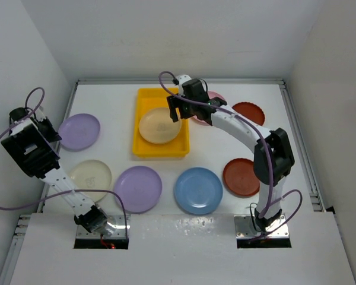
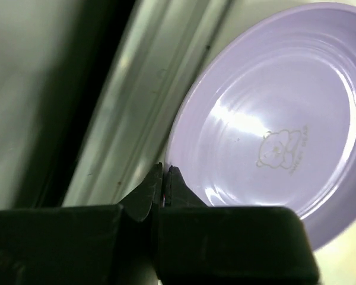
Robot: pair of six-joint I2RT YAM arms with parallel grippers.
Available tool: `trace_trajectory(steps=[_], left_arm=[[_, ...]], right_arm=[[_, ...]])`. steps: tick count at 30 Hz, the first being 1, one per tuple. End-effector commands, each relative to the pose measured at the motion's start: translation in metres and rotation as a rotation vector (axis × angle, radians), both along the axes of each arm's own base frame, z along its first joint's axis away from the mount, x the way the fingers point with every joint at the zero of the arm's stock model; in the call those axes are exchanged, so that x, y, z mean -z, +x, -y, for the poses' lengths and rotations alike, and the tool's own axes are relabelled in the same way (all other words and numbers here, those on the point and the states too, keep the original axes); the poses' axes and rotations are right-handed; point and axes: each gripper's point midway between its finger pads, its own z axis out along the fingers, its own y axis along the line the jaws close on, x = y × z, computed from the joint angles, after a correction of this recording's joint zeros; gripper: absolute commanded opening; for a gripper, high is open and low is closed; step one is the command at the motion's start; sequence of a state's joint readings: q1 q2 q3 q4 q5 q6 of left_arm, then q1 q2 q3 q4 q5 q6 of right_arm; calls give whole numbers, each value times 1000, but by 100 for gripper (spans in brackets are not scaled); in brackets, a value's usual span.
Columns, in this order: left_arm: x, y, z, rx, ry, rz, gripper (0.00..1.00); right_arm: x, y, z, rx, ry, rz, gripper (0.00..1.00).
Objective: Place the plates into the plastic bin on the countertop
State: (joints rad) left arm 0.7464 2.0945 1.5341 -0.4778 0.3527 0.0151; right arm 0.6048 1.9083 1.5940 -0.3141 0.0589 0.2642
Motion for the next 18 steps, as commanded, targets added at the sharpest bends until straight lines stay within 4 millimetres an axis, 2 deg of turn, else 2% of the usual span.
trace_trajectory(steps=[1, 4, 8, 12, 15, 16, 18], left_arm=[[-36, 15, 17, 75, -26, 108, 0], [-61, 24, 25, 123, -19, 173, 0], [-109, 48, 45, 170, -30, 286, 0], [-160, 67, 66, 228, 42, 368, 0], [-185, 77, 77, 247, 48, 417, 0], [-200, 81, 84, 262, 54, 447, 0], [-211, 86, 93, 268, 25, 472, 0]], right_arm=[[-38, 4, 13, 40, 25, 102, 77], [-40, 3, 29, 76, 33, 101, 77], [-51, 2, 44, 112, 79, 113, 79], [-54, -2, 65, 159, 90, 122, 79], [-52, -3, 83, 198, 92, 118, 79], [-53, -2, 87, 210, 99, 120, 79], [-50, -5, 94, 225, 98, 111, 79]])
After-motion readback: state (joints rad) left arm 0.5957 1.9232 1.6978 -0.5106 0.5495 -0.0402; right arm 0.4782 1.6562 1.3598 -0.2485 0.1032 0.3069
